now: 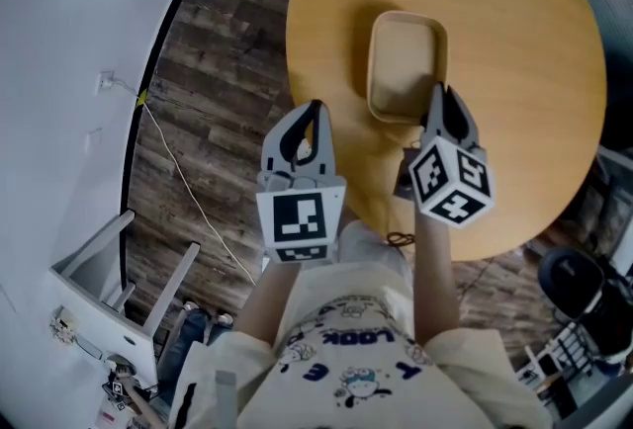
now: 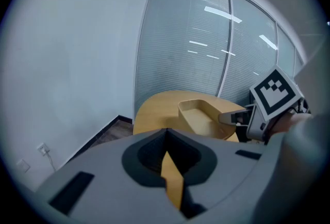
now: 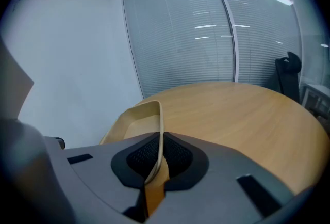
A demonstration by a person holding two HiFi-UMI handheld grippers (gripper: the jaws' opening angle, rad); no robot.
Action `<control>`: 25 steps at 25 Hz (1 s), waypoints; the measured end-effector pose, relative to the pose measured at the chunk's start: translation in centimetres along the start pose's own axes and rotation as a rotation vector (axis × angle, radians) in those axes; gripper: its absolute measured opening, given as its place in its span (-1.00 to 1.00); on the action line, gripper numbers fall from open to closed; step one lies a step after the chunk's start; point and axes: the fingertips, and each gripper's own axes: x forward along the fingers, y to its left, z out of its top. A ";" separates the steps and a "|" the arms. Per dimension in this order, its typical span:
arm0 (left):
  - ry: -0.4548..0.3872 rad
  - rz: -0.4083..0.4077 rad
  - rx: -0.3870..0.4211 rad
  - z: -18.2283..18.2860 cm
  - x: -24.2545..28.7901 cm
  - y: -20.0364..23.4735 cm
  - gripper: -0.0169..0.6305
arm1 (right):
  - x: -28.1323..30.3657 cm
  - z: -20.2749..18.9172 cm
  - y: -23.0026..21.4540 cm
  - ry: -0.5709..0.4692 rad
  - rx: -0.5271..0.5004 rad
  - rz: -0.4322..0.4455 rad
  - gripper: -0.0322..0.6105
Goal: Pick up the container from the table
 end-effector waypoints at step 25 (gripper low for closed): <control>-0.412 0.029 0.061 17.7 -10.4 -0.1 -0.94 | -14.0 16.1 6.1 -0.423 -0.065 0.065 -0.84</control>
